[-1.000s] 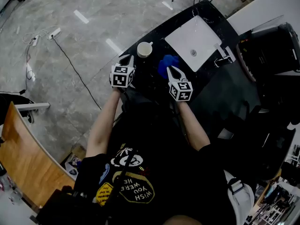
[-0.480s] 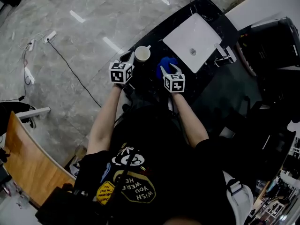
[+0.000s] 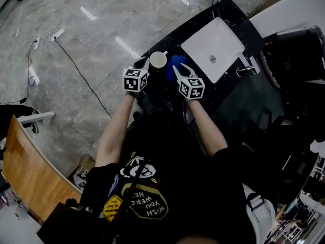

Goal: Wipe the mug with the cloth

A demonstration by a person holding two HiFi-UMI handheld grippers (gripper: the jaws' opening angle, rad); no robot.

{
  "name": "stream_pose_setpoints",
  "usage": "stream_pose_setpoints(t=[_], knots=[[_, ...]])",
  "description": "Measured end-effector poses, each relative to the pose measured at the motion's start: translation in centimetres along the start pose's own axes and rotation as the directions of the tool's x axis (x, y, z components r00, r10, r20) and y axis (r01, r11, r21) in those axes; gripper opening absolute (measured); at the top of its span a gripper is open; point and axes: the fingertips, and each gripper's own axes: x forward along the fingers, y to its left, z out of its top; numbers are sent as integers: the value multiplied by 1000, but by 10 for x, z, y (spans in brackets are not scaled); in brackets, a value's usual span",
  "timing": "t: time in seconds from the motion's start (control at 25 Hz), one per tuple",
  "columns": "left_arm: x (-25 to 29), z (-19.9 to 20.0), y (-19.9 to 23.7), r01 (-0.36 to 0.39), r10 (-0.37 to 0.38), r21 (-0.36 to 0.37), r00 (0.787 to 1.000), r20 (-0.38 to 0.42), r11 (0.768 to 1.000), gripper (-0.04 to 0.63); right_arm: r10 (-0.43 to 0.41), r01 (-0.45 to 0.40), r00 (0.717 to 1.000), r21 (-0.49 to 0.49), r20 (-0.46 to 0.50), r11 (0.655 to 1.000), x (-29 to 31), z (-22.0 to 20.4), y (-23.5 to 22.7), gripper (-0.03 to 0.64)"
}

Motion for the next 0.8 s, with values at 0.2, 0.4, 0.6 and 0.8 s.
stream_pose_setpoints(t=[0.2, 0.4, 0.6, 0.8], knots=[[0, 0, 1, -10, 10, -27, 1000, 4, 1000, 2, 79, -82, 994, 34, 70, 996, 23, 30, 11, 97], [-1, 3, -1, -7, 8, -42, 1000, 22, 999, 2, 125, -128, 989, 43, 77, 991, 1, 18, 28, 95], [-2, -1, -7, -7, 8, -52, 999, 34, 999, 2, 214, -213, 976, -30, 31, 977, -16, 2, 46, 96], [-3, -3, -7, -5, 7, -54, 999, 34, 999, 2, 208, -205, 978, -89, 28, 975, -18, 8, 41, 95]])
